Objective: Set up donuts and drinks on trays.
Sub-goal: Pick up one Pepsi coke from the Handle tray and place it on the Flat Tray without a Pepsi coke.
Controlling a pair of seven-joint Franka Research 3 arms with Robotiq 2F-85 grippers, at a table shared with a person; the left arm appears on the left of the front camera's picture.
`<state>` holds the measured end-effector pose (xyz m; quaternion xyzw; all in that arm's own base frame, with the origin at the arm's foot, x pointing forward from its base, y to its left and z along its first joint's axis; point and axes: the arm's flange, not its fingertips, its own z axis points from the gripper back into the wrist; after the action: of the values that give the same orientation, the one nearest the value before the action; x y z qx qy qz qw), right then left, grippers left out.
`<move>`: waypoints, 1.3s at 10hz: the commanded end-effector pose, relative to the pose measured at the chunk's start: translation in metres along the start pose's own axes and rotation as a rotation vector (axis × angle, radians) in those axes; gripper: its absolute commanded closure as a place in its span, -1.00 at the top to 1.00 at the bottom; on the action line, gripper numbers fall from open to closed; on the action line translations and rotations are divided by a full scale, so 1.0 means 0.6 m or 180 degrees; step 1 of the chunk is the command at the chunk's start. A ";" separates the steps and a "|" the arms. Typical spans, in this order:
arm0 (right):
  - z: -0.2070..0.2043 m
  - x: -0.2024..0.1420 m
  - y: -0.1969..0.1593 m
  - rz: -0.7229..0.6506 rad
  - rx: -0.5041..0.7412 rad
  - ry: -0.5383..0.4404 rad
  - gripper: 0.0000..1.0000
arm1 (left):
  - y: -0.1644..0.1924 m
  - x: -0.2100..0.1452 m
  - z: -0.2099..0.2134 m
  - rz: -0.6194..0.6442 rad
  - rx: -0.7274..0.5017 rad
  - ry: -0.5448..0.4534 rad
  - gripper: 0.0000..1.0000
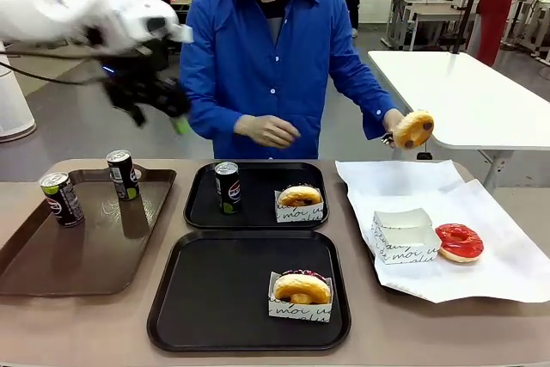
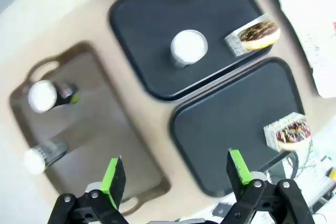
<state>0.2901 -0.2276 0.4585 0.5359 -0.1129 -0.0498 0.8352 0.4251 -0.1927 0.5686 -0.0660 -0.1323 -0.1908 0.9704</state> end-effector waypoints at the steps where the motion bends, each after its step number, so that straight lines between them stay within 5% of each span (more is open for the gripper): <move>1: 0.001 0.001 0.001 0.0044 0.0049 -0.0006 1.00 | 0.118 -0.023 0.020 0.0363 0.0031 0.0207 1.00; 7: 0.001 0.001 0.001 0.0044 0.0049 -0.0006 1.00 | 0.363 -0.037 -0.010 0.1054 0.0219 0.0291 1.00; 10: 0.001 0.001 0.001 0.0044 0.0049 -0.0006 1.00 | 0.374 -0.083 -0.034 0.1026 0.0229 0.0399 1.00; 13: 0.001 0.001 0.001 0.0044 0.0049 -0.0006 1.00 | 0.382 -0.055 -0.029 0.1142 0.0179 0.0360 1.00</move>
<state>0.2901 -0.2273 0.4587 0.5354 -0.1125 -0.0497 0.8356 0.4856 0.0279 0.5216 -0.0489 -0.0662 -0.0174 0.9965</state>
